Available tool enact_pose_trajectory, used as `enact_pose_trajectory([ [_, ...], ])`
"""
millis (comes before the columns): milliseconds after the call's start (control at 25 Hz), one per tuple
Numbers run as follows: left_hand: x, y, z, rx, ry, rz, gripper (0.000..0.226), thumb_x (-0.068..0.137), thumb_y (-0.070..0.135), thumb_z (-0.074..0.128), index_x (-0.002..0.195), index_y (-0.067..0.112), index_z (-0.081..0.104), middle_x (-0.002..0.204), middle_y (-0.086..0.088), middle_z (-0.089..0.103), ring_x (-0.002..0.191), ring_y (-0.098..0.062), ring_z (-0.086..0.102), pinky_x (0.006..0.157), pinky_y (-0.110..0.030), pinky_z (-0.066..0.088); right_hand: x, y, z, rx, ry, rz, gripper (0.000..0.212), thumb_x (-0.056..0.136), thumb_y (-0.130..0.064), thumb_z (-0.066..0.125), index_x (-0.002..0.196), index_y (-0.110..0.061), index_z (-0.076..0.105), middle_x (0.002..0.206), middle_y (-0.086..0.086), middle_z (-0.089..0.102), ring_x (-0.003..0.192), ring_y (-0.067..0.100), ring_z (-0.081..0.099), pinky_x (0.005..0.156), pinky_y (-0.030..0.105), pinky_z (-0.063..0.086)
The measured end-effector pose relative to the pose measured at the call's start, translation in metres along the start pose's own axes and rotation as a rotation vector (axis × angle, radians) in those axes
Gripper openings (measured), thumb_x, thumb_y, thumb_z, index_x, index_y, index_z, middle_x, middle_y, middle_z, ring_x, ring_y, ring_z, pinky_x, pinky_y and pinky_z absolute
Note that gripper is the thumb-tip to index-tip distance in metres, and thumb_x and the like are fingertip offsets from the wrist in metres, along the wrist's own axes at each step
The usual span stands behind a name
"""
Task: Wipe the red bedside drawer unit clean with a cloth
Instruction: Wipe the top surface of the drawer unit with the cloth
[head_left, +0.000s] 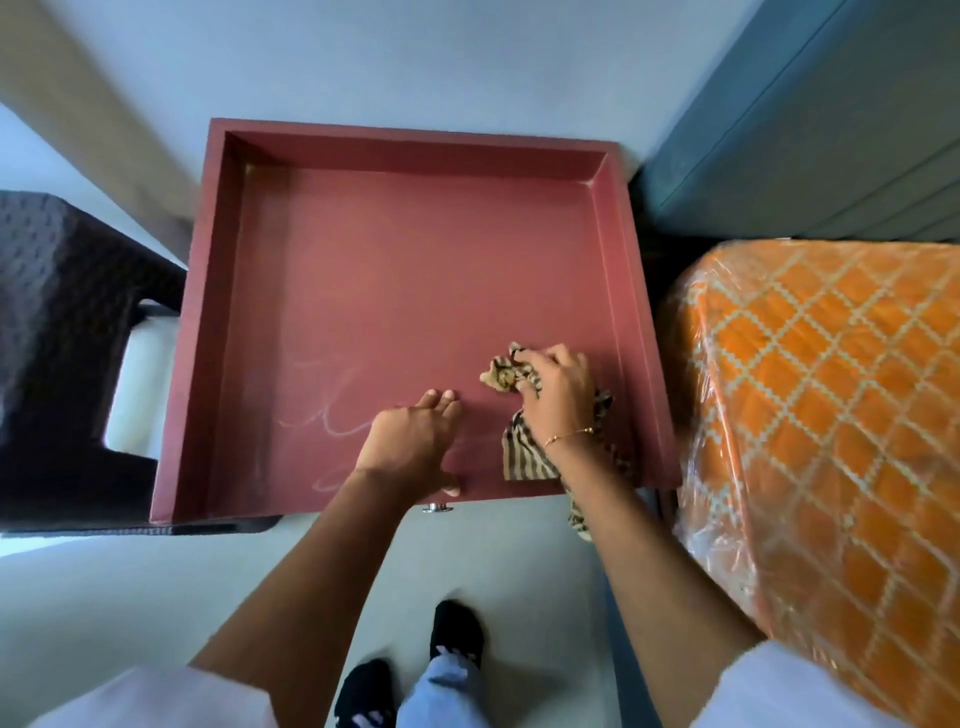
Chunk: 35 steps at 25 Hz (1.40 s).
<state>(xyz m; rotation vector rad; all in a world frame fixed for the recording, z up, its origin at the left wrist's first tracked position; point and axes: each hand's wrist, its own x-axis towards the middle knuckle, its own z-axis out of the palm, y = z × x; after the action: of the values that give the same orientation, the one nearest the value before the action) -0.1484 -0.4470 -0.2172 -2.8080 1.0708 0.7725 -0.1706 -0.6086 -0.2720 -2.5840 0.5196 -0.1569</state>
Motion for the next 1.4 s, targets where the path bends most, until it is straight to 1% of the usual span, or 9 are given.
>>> enact_pose_trajectory([
  [160, -0.002, 0.002, -0.001, -0.046, 0.004, -0.017, 0.097, 0.079, 0.052, 0.065, 0.149, 0.012, 0.011, 0.156, -0.002, 0.017, 0.14, -0.015, 0.026, 0.103, -0.03, 0.036, -0.079, -0.001, -0.002, 0.018, -0.138, -0.168, 0.044, 0.06, 0.007, 0.076, 0.101, -0.001, 0.065, 0.087, 0.012, 0.064, 0.08, 0.033, 0.058, 0.075, 0.029, 0.037],
  [280, -0.001, 0.002, -0.002, -0.062, 0.012, -0.023, 0.096, 0.08, 0.051, 0.064, 0.149, 0.012, 0.009, 0.157, -0.002, 0.013, 0.141, -0.014, 0.023, 0.105, -0.03, 0.033, -0.033, -0.003, -0.008, 0.038, -0.121, -0.129, 0.028, 0.059, 0.009, 0.075, 0.085, -0.002, 0.069, 0.084, 0.016, 0.057, 0.078, 0.034, 0.056, 0.072, 0.028, 0.04],
  [400, -0.001, -0.001, 0.002, -0.06, 0.037, -0.013, 0.098, 0.08, 0.051, 0.064, 0.15, 0.013, 0.007, 0.157, -0.003, 0.012, 0.142, -0.014, 0.02, 0.11, -0.028, 0.026, 0.05, -0.01, -0.004, -0.044, -0.093, 0.036, 0.022, 0.071, 0.002, 0.07, 0.092, -0.005, 0.07, 0.1, 0.018, 0.056, 0.093, 0.035, 0.052, 0.084, 0.034, 0.039],
  [520, -0.002, -0.004, 0.012, -0.071, 0.049, 0.003, 0.093, 0.083, 0.048, 0.061, 0.149, 0.011, 0.008, 0.157, -0.003, 0.012, 0.144, -0.014, 0.013, 0.114, -0.029, 0.016, 0.036, -0.018, 0.001, -0.049, -0.098, -0.062, 0.025, 0.068, 0.004, 0.071, 0.09, -0.008, 0.071, 0.089, 0.012, 0.06, 0.083, 0.035, 0.055, 0.078, 0.037, 0.041],
  [640, -0.007, -0.007, 0.022, -0.061, 0.122, 0.018, 0.076, 0.082, 0.049, 0.058, 0.141, 0.005, 0.036, 0.149, -0.009, 0.035, 0.139, -0.022, 0.028, 0.111, -0.035, 0.027, -0.049, -0.006, -0.011, -0.057, -0.199, -0.28, 0.029, 0.063, 0.004, 0.074, 0.085, -0.014, 0.071, 0.081, 0.002, 0.062, 0.072, 0.028, 0.054, 0.065, 0.033, 0.042],
  [760, -0.015, -0.02, 0.031, -0.029, 0.21, 0.039, 0.07, 0.065, 0.052, 0.066, 0.115, 0.004, 0.064, 0.125, -0.014, 0.061, 0.123, -0.033, 0.05, 0.097, -0.049, 0.042, -0.046, 0.01, -0.024, -0.085, -0.232, -0.212, 0.027, 0.065, -0.003, 0.077, 0.086, -0.019, 0.071, 0.085, 0.0, 0.061, 0.077, 0.028, 0.054, 0.062, 0.038, 0.044],
  [960, -0.022, -0.08, 0.035, 0.034, 0.313, -0.099, 0.064, 0.078, 0.043, 0.036, 0.117, -0.001, 0.062, 0.127, -0.018, 0.058, 0.124, -0.039, 0.047, 0.106, -0.048, 0.027, 0.067, -0.04, 0.011, -0.117, -0.126, -0.039, 0.018, 0.074, -0.002, 0.067, 0.089, -0.01, 0.071, 0.092, 0.012, 0.059, 0.087, 0.037, 0.052, 0.074, 0.04, 0.043],
  [1160, -0.036, -0.141, 0.02, 0.059, 0.356, -0.239, 0.063, 0.085, 0.04, 0.034, 0.12, -0.006, 0.058, 0.126, -0.023, 0.057, 0.131, -0.04, 0.038, 0.113, -0.047, 0.009, -0.027, -0.052, 0.011, -0.058, -0.293, -0.408, 0.026, 0.064, 0.001, 0.074, 0.085, -0.015, 0.071, 0.081, 0.003, 0.06, 0.073, 0.028, 0.053, 0.056, 0.04, 0.048],
  [1400, -0.042, -0.177, 0.021, -0.036, 0.351, -0.339, 0.07, 0.072, 0.026, 0.046, 0.134, -0.006, 0.042, 0.151, -0.022, 0.023, 0.139, -0.042, 0.016, 0.106, -0.063, 0.027, 0.034, -0.075, 0.028, -0.071, -0.204, -0.172, 0.02, 0.068, 0.001, 0.073, 0.085, -0.009, 0.071, 0.084, 0.01, 0.058, 0.079, 0.034, 0.052, 0.067, 0.041, 0.046],
])
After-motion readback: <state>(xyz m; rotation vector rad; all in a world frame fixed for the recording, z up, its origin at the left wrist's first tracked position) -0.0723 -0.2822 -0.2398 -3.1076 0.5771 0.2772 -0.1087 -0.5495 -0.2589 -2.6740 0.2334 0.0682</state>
